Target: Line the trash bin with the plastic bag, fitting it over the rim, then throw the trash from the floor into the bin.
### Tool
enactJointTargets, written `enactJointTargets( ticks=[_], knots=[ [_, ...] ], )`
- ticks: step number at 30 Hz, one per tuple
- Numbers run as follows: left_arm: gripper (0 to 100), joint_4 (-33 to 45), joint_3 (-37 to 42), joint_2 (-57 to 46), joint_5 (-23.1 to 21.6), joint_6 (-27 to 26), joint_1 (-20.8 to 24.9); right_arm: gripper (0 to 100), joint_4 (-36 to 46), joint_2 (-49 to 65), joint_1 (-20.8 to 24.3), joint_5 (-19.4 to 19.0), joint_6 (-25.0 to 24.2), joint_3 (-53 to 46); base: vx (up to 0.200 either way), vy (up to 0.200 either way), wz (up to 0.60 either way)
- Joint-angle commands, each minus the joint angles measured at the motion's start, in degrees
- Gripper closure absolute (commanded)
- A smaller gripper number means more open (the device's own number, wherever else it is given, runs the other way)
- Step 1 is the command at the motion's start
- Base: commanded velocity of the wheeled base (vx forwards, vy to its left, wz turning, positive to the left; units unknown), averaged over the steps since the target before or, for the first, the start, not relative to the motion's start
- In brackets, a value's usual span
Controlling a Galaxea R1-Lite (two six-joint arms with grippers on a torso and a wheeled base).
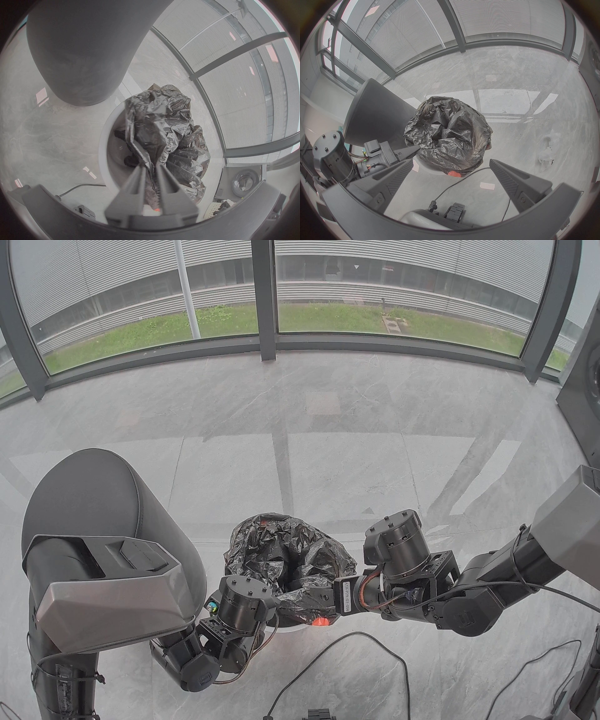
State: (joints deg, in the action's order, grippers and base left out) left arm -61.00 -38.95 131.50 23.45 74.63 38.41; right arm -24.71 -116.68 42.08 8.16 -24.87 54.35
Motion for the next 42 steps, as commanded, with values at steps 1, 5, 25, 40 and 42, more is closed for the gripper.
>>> enactJointTargets(
  ticks=[1,5,25,40,42],
  knots=[
    [100,0.0,0.4,0.1,0.1,-0.5,0.0,0,-0.1,0.1,0.0,0.0,0.1,0.0,0.0,0.0,0.0],
    [100,0.0,1.5,-1.7,0.1,-3.9,-0.6,0,-0.2,0.1,0.0,0.0,0.2,0.0,0.0,0.0,0.0],
    [100,0.4,9.4,-8.8,-0.1,-12.9,-5.6,0,-0.3,0.6,0.4,0.0,0.4,-0.1,0.0,0.0,0.0],
    [100,1.0,12.9,-7.3,-0.3,-12.8,-5.3,0,-0.3,1.5,0.5,0.0,0.3,-1.2,0.0,0.0,0.0],
    [100,1.0,12.9,-6.8,-0.3,-12.9,-5.3,0,-0.3,1.9,0.4,0.0,0.4,-1.3,0.0,0.0,0.0]
  ],
)
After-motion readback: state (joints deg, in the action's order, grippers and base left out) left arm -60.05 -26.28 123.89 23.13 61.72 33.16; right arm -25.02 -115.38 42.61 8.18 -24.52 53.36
